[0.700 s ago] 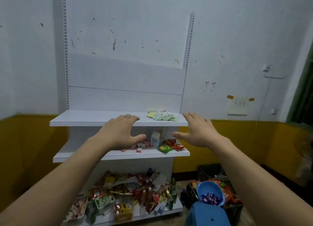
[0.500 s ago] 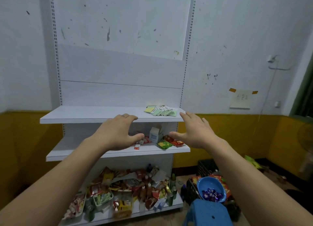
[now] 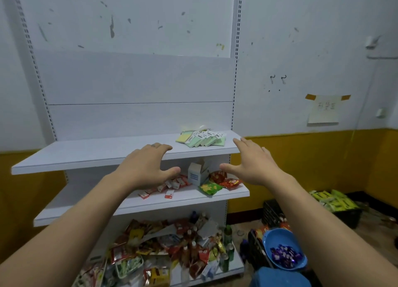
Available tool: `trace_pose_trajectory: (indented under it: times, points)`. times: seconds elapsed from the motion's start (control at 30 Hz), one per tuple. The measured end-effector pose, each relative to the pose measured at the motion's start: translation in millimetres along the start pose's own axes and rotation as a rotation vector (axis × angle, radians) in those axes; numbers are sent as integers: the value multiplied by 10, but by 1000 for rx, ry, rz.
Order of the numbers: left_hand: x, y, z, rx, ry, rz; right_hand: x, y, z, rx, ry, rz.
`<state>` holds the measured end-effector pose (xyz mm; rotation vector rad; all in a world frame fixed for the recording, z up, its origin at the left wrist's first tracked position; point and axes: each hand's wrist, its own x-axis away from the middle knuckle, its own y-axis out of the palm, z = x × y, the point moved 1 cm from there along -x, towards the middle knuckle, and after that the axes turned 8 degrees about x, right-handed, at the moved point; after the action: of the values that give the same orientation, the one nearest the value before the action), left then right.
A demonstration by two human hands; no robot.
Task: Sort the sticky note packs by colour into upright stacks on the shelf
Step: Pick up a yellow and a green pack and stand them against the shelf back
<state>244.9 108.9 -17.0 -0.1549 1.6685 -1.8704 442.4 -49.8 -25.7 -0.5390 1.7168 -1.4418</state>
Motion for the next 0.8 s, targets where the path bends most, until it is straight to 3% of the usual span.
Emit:
trace_pose_trajectory:
  times: [0.27,0.8]
  points:
    - [-546,169,-367,-10,-67,12,-783,286,-27,-40,-37,10]
    - [-2103,643,-2001,110,-23,-19,-2591,985,-753,56,34,-31]
